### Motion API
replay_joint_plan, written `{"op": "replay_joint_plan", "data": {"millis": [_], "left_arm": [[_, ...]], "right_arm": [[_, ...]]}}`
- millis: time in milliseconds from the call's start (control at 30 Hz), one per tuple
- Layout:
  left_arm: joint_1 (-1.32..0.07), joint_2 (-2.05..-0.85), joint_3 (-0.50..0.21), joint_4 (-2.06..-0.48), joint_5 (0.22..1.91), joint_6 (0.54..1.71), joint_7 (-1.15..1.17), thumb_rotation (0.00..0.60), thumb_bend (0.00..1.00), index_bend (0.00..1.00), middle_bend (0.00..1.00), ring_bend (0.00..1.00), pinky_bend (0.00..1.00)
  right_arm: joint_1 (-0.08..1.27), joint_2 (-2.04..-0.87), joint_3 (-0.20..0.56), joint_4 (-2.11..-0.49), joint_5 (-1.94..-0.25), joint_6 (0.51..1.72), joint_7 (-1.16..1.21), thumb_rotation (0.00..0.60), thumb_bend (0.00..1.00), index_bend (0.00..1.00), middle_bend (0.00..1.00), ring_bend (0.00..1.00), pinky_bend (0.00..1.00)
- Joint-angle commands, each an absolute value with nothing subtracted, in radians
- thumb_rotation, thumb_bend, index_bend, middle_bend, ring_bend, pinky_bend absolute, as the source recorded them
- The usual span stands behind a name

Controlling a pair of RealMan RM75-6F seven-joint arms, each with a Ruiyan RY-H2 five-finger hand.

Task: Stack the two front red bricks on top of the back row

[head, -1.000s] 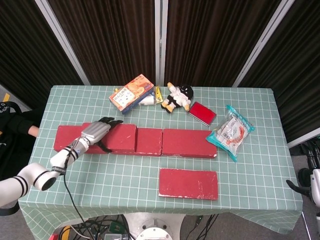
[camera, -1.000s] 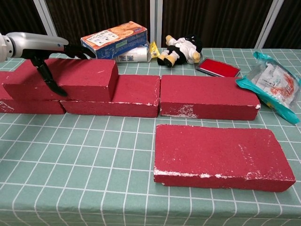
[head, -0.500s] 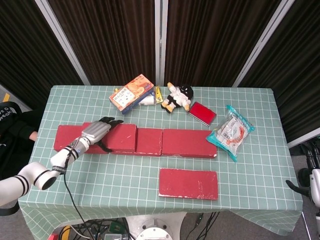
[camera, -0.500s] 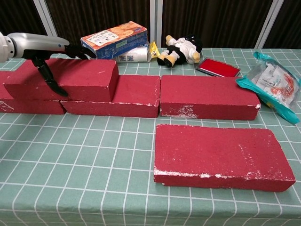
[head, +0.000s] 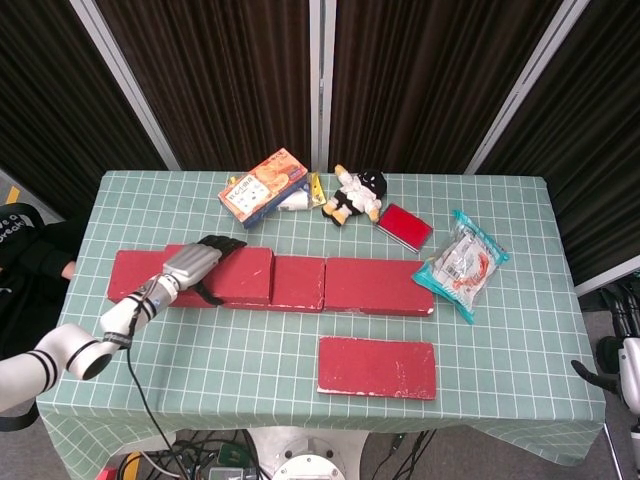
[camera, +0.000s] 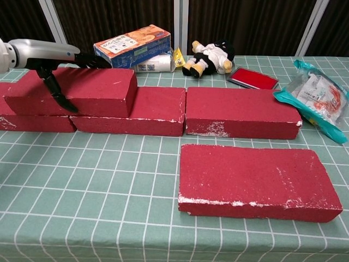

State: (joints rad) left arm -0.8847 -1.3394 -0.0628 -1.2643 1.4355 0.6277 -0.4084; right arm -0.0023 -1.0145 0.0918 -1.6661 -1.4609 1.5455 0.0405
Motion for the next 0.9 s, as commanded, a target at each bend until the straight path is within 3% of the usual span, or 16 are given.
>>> {"op": "replay_joint_plan", "data": {"millis": [33, 400, 600, 767, 900], "left_arm": [[-0.885, -1.336, -0.062, -1.269, 1.439, 0.632, -0.412, 0.600, 0.00, 0.05, 0.03, 0.00, 0.00], [-0.877, -1.289, -0.059, -1.333, 1.453, 0.671, -0.405, 0.600, 0.00, 0.04, 0.00, 0.00, 0.00], [-0.838, -1.156, -0.052, -1.482, 1.434, 0.718, -0.335, 0.600, 0.00, 0.04, 0.00, 0.00, 0.00], [-0.721, -1.028, -0.034, -1.634, 1.385, 0.875, -0.207, 0.600, 0.00, 0.04, 0.00, 0.00, 0.00], [-0.571, -0.991, -0.003, -1.724, 1.339, 1.084, -0.066, 0.600, 0.00, 0.04, 0.00, 0.00, 0.00]], "right_arm": [[-0.003, -1.014, 0.092, -1.667, -1.461, 1.546, 0.041, 0.600, 0.02, 0.00, 0.00, 0.00, 0.00], [-0.001, -1.010, 0.090, -1.676, -1.470, 1.548, 0.035, 0.600, 0.02, 0.00, 0.00, 0.00, 0.00], [-0.001, -0.976, 0.086, -1.717, -1.476, 1.546, 0.007, 0.600, 0.02, 0.00, 0.00, 0.00, 0.00], [-0.006, -0.940, 0.085, -1.755, -1.497, 1.563, -0.014, 0.600, 0.02, 0.00, 0.00, 0.00, 0.00], [0.003, -0.919, 0.079, -1.784, -1.534, 1.563, -0.035, 0.600, 0.02, 0.00, 0.00, 0.00, 0.00]]}}
